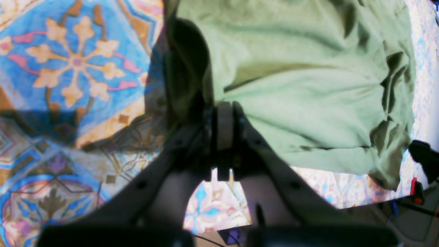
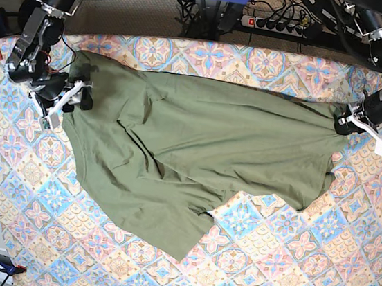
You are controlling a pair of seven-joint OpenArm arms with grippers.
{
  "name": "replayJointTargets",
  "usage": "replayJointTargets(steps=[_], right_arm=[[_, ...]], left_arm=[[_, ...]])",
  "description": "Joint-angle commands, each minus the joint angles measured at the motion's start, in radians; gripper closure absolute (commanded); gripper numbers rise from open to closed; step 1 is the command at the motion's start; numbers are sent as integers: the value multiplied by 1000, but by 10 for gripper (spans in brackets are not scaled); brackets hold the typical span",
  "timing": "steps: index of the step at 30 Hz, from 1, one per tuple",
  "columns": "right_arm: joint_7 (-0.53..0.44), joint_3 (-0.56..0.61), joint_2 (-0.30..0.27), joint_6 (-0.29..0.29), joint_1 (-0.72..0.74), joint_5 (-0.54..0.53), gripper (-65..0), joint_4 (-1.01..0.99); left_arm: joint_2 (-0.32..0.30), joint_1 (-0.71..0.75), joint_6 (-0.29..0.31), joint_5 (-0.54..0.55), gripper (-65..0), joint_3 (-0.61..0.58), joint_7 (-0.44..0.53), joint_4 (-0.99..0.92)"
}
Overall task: Layout the t-shirt on the table in an organized manner, then fold the t-shirt properly
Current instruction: 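Pull the shirt corners apart with both grippers toward the table edge, then hold the shirt corners with both grippers and tension the fabric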
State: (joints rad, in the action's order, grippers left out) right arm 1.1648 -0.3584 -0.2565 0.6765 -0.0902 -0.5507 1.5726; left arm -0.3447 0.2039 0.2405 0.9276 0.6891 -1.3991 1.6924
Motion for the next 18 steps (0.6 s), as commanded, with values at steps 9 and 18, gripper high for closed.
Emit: replayJointTargets(steps=[9,18], right_arm=[[-21,5,-11,4,-9,-22,-318,18],[-15,6,-10,22,-43,-24,-296,18]], left_arm=[[-20,-1,3,17,0,5,11,16],[-20,-2,3,17,0,5,11,16]])
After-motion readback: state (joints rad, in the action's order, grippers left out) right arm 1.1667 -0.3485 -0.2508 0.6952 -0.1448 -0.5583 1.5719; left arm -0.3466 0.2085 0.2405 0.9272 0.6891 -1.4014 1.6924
